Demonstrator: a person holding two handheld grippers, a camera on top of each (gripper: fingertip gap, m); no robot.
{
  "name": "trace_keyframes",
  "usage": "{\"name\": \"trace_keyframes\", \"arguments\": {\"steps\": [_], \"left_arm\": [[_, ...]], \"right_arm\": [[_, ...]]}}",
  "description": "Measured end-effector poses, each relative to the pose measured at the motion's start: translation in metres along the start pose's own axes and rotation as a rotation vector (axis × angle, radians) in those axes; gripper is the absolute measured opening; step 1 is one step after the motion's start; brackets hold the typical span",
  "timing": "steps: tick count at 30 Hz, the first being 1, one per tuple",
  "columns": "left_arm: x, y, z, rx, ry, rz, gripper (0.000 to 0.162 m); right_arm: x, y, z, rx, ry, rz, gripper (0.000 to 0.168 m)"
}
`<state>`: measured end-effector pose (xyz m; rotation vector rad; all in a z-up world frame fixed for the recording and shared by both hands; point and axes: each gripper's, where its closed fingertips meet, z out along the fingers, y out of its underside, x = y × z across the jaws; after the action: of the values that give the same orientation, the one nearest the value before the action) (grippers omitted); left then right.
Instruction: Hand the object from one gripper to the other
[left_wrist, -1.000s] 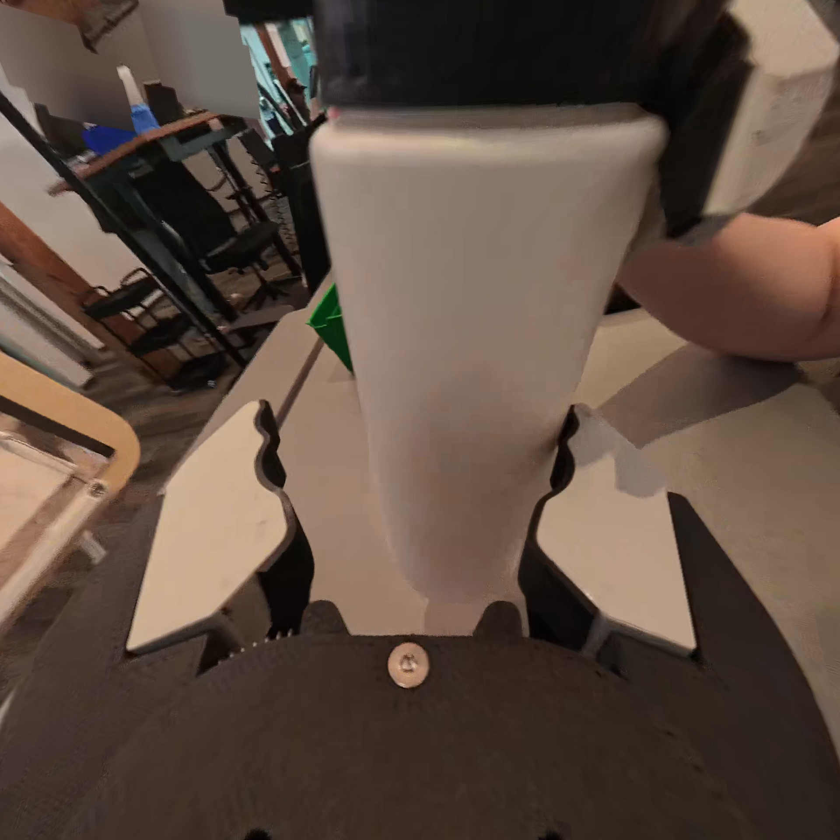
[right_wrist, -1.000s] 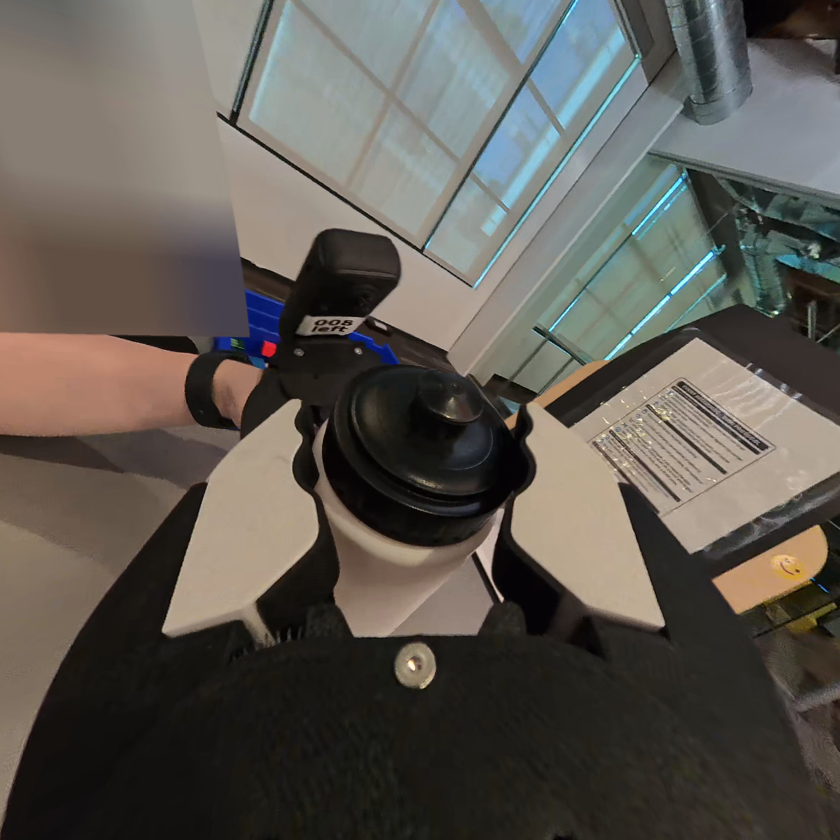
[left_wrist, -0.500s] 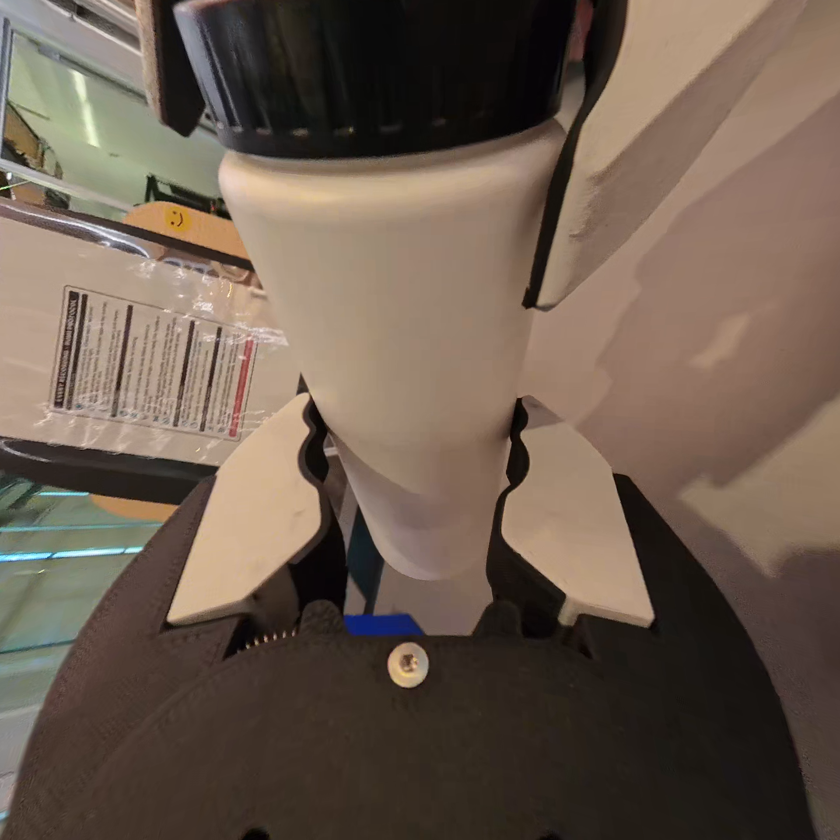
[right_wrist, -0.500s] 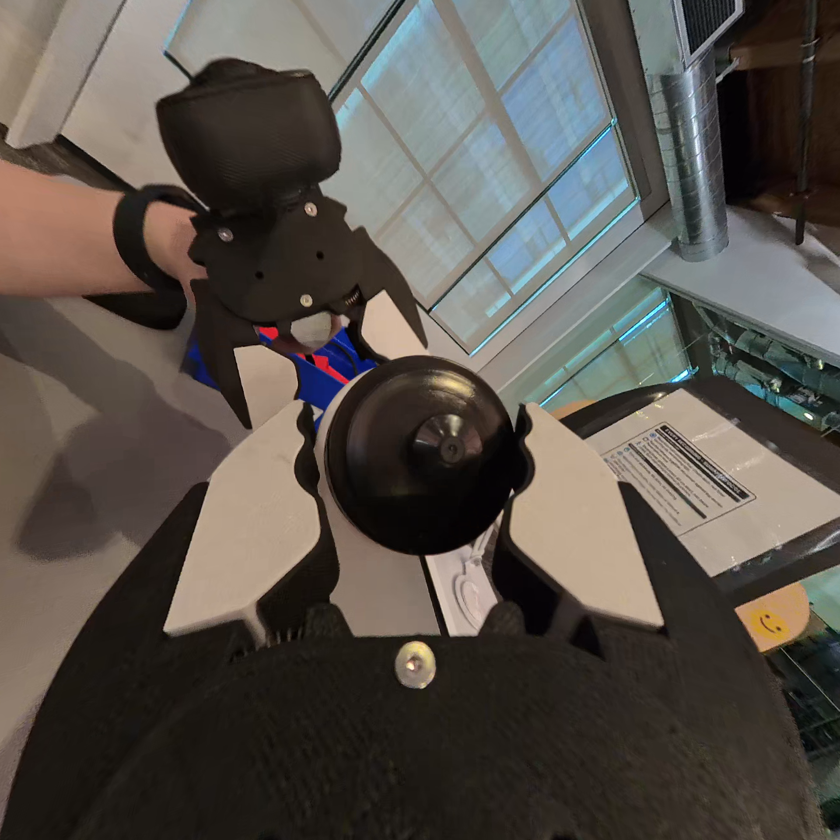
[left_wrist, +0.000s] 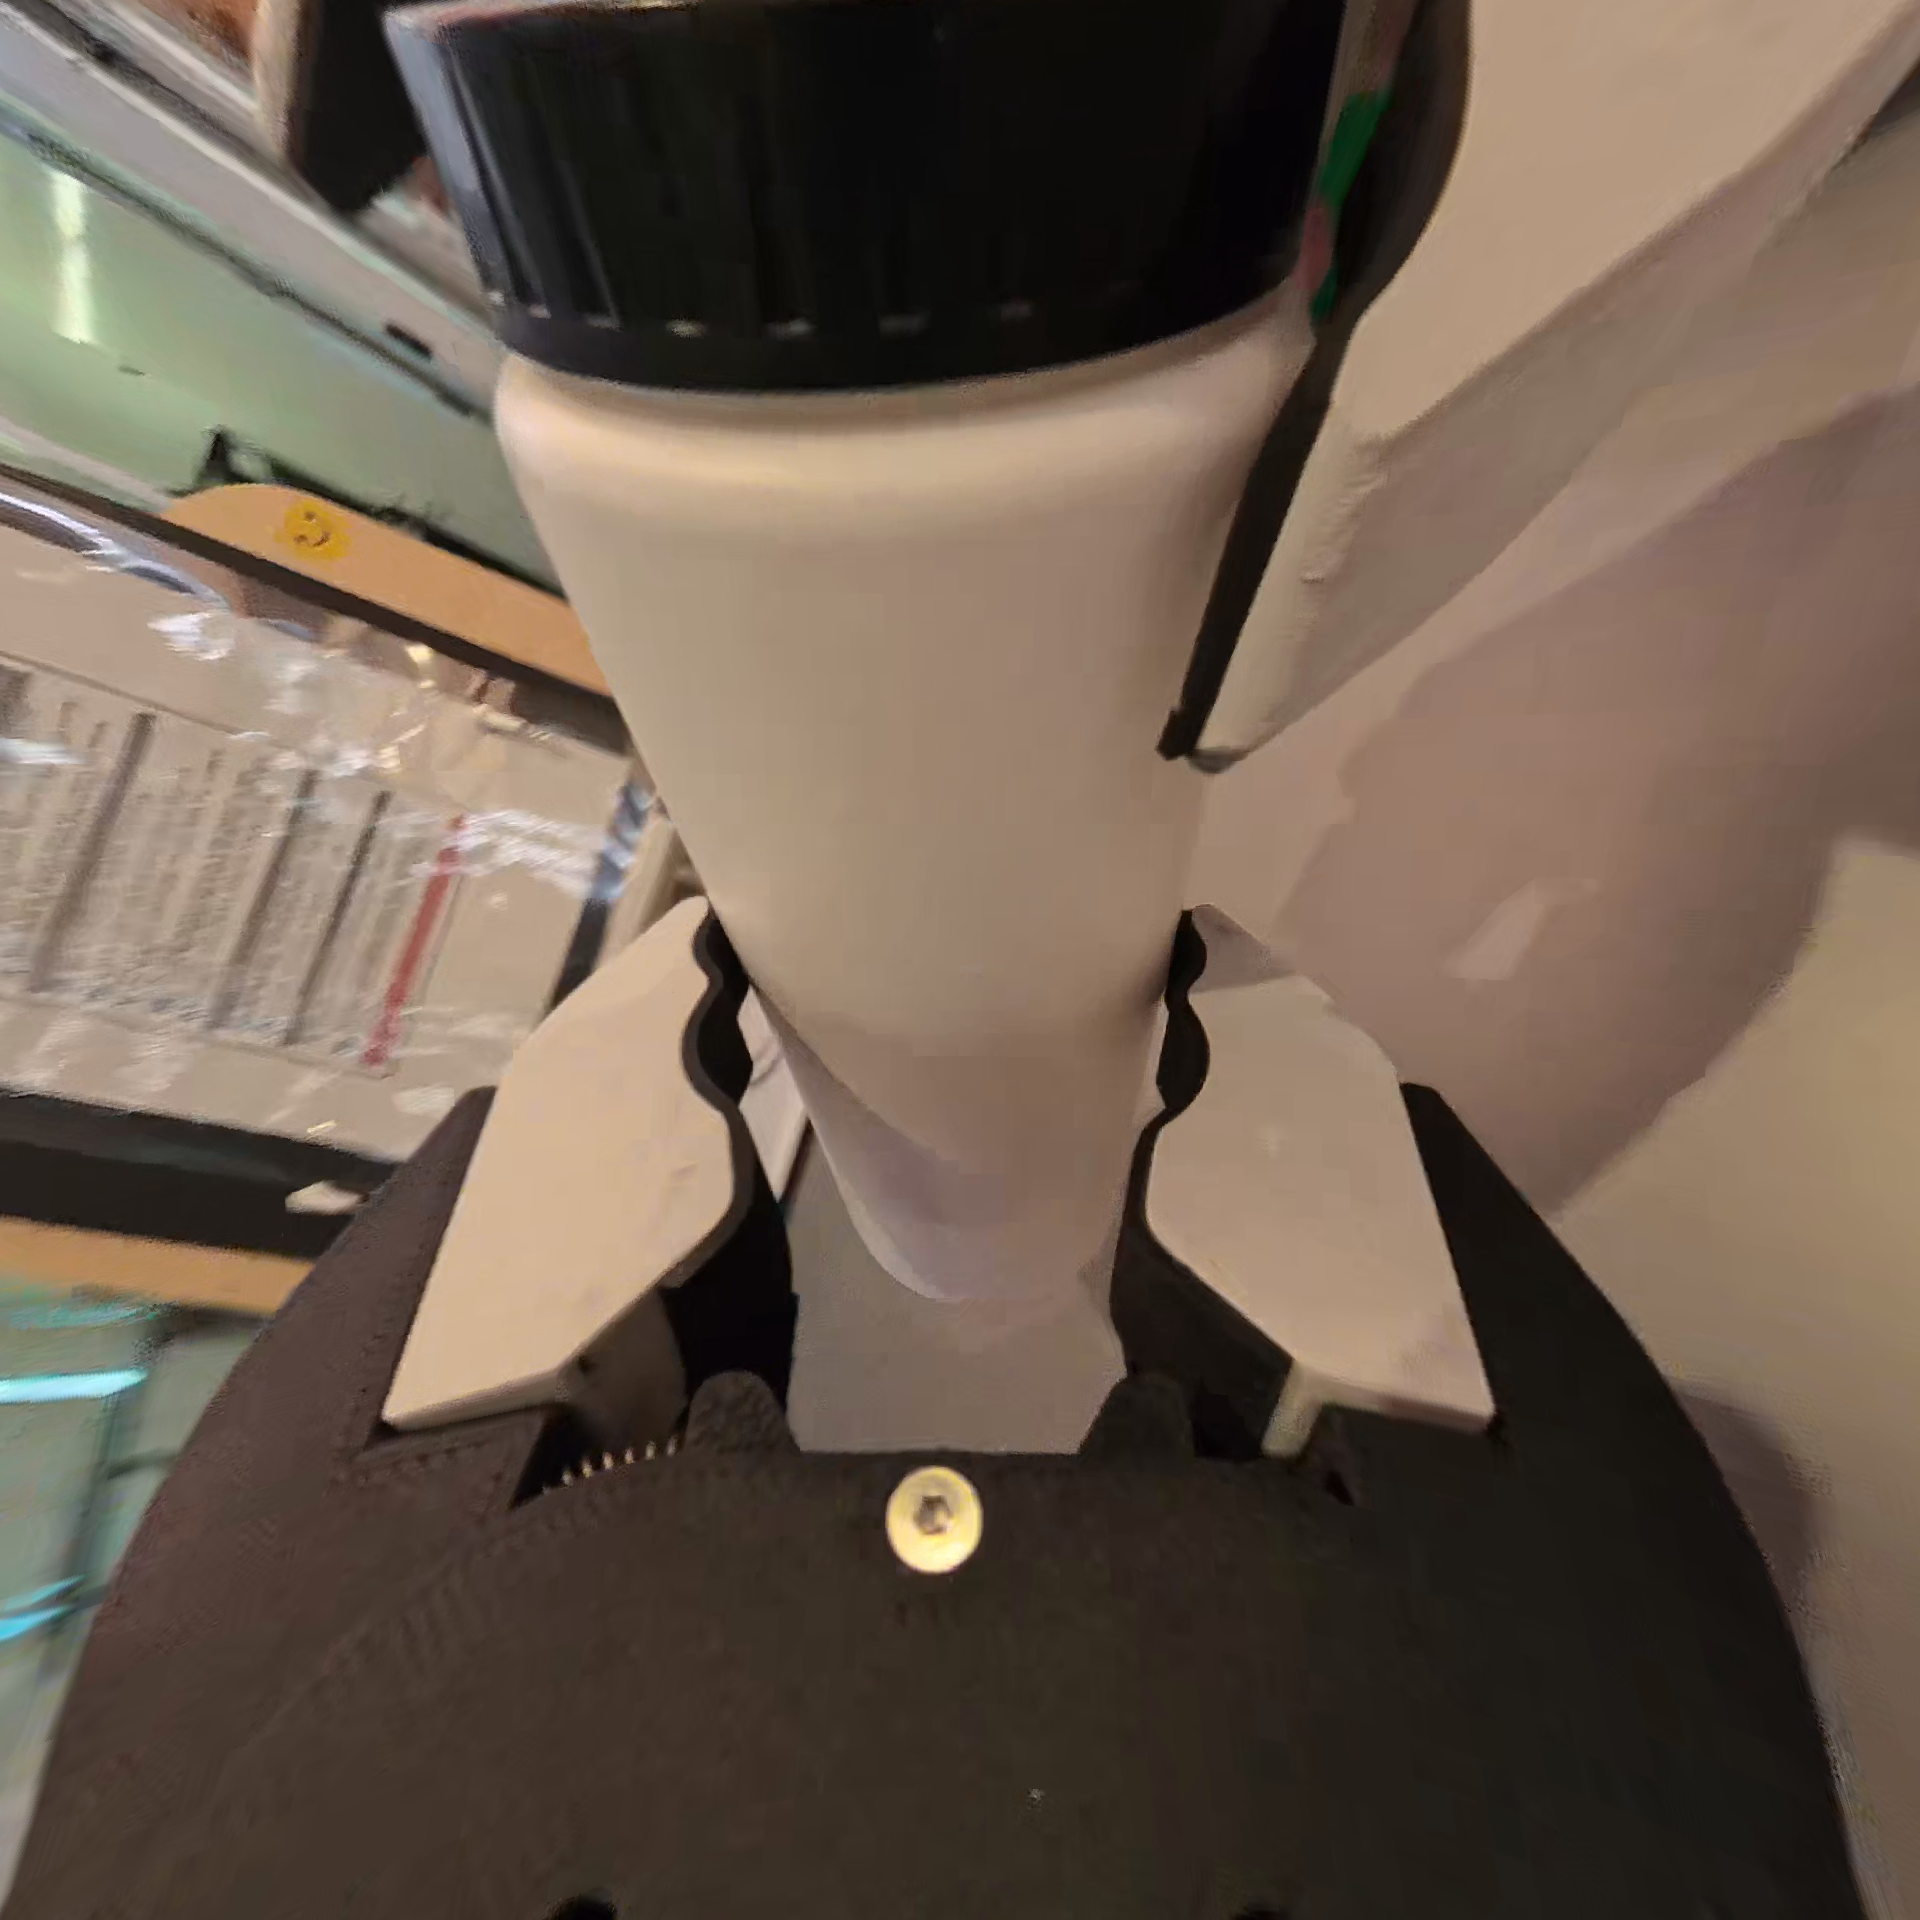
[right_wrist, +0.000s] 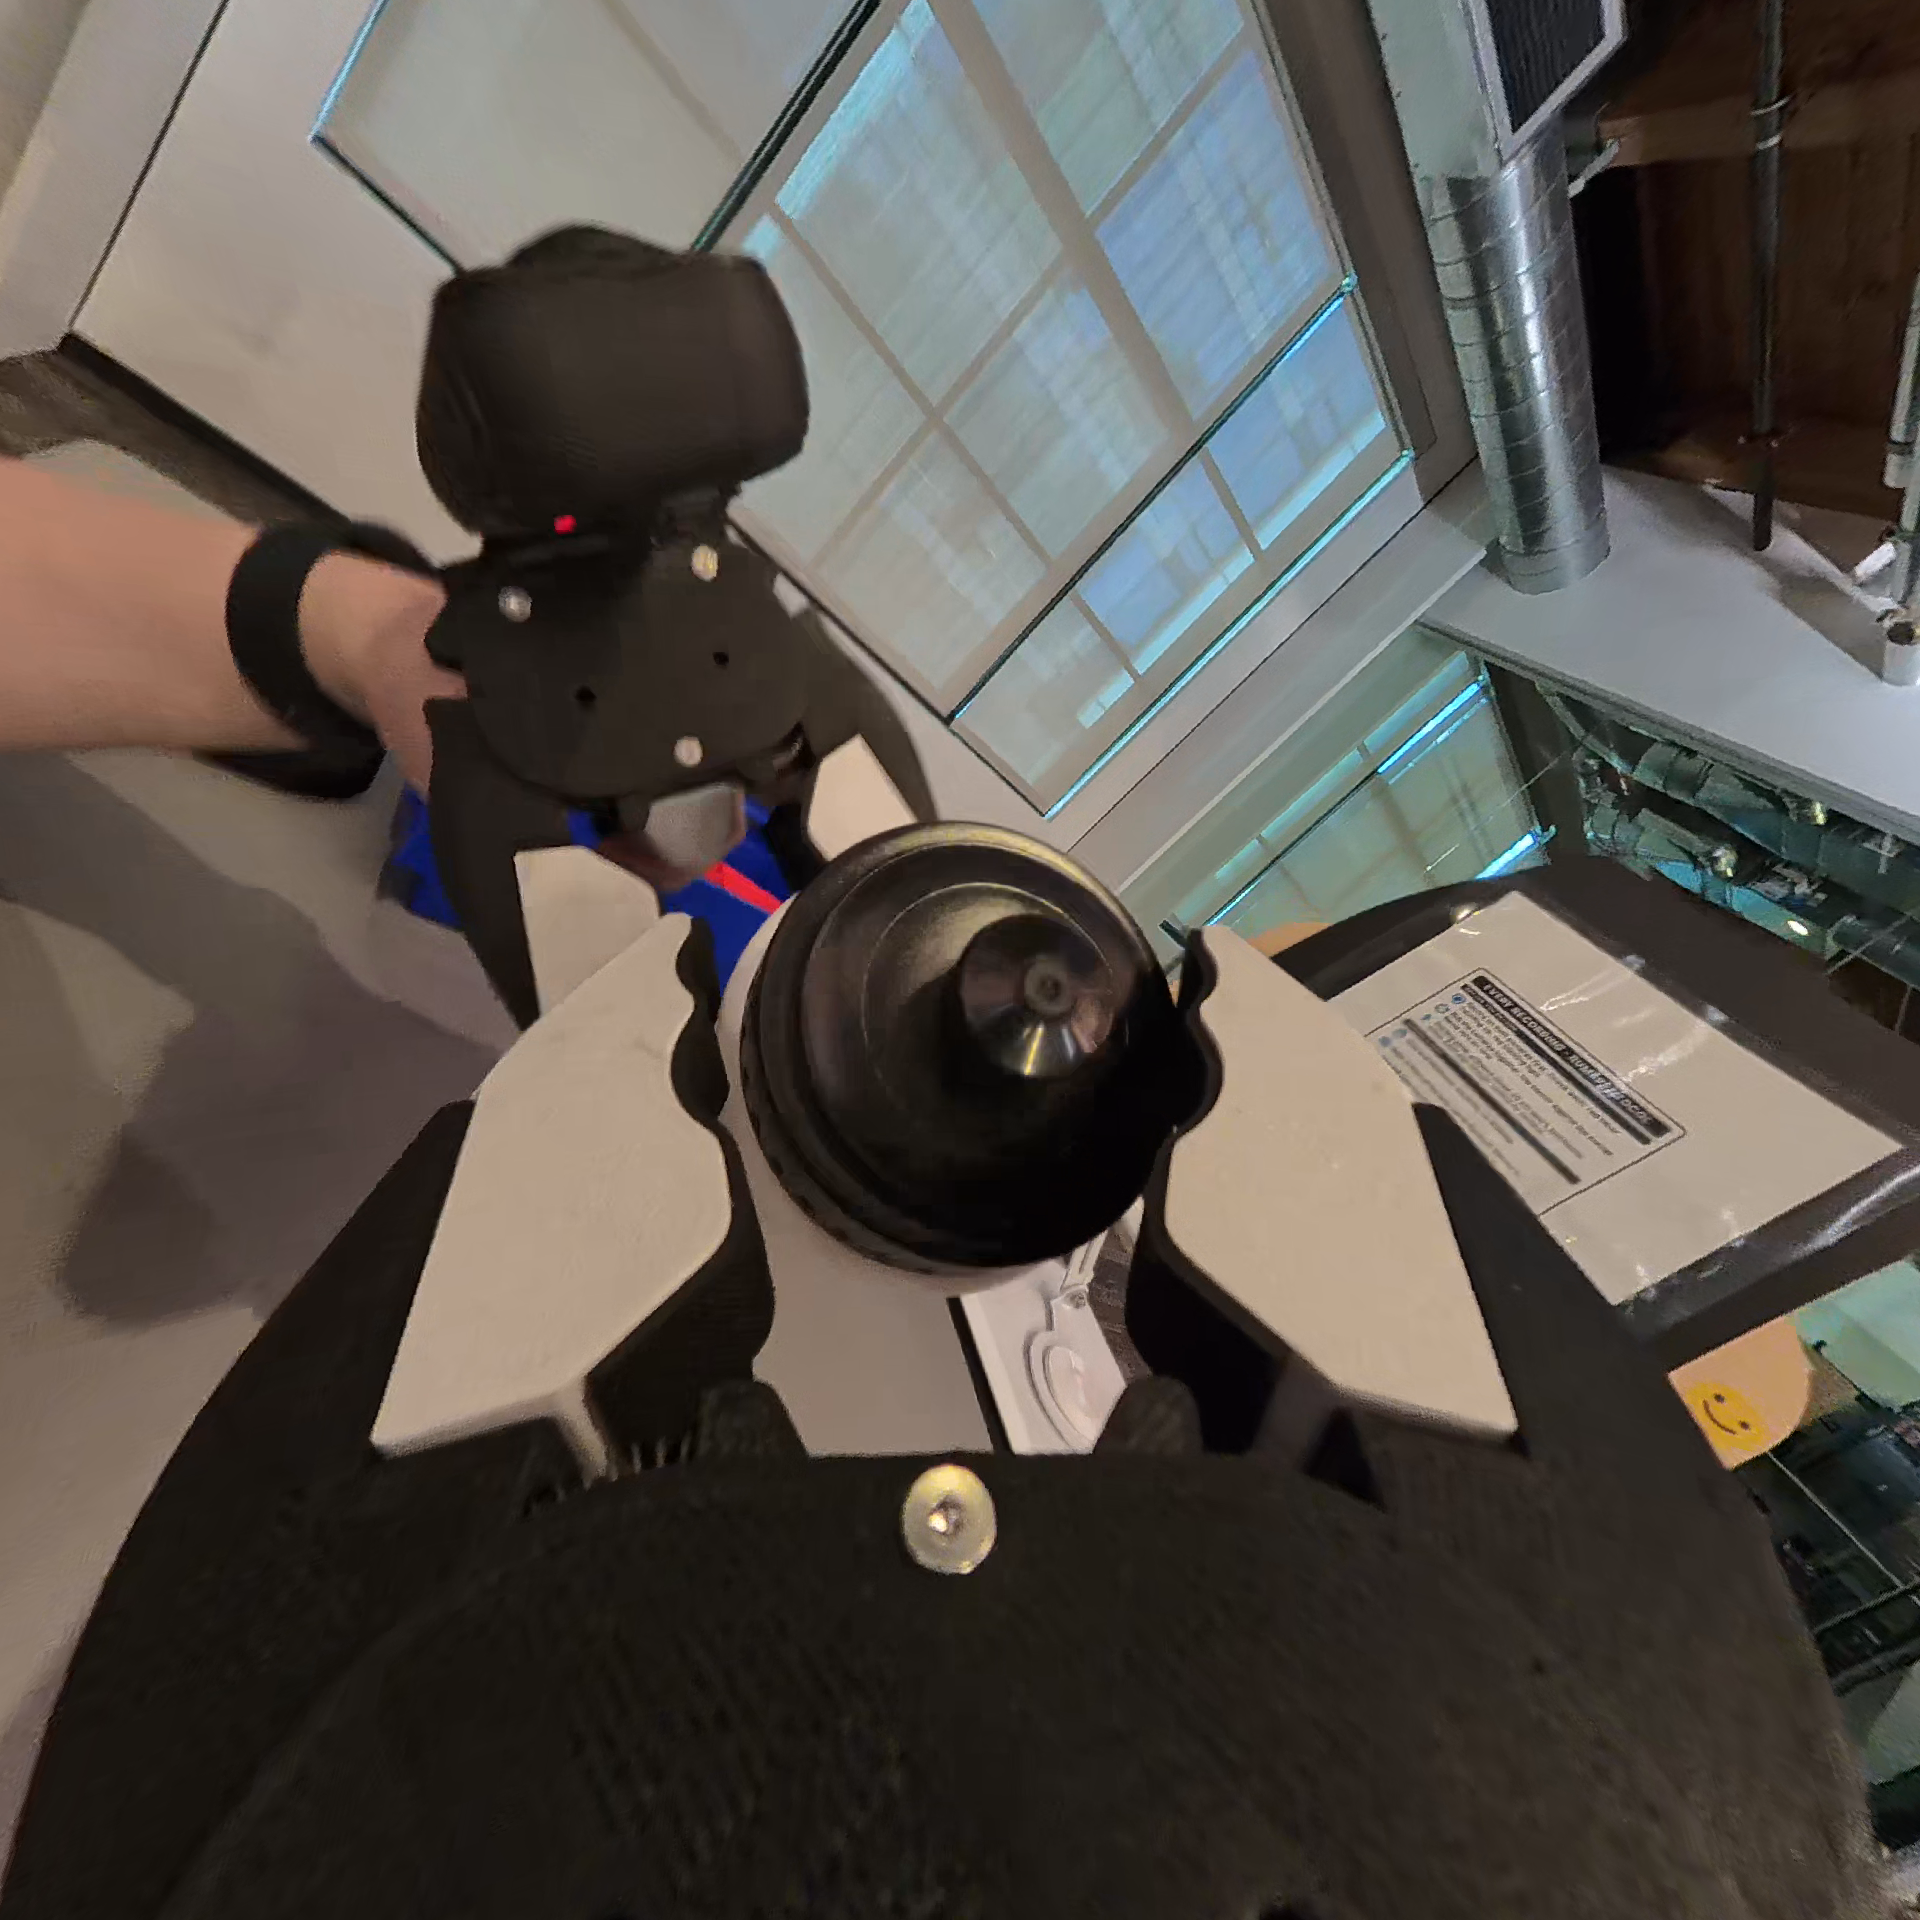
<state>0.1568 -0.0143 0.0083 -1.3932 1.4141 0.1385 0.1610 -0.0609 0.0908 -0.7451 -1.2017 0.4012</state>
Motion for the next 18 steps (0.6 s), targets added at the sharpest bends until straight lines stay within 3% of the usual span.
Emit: {"name": "trace_keyframes", "arguments": {"steps": [1,8,14,18], "left_arm": [[0.005,-0.006,0.0,0.055,0.057,-0.071,0.078],[-0.001,-0.038,-0.012,0.4,0.306,-0.527,0.078],[-0.039,-0.031,-0.035,0.559,0.467,-0.924,0.078],[-0.061,-0.012,-0.045,0.581,0.53,-1.143,0.078]], "right_arm": [[0.004,-0.006,0.0,0.008,0.023,0.009,0.085],[0.033,-0.017,-0.001,-0.029,0.196,0.084,0.086],[0.038,-0.003,-0.005,-0.033,0.16,0.267,0.095],[0.02,0.009,0.002,-0.097,0.114,0.08,0.096]]}}
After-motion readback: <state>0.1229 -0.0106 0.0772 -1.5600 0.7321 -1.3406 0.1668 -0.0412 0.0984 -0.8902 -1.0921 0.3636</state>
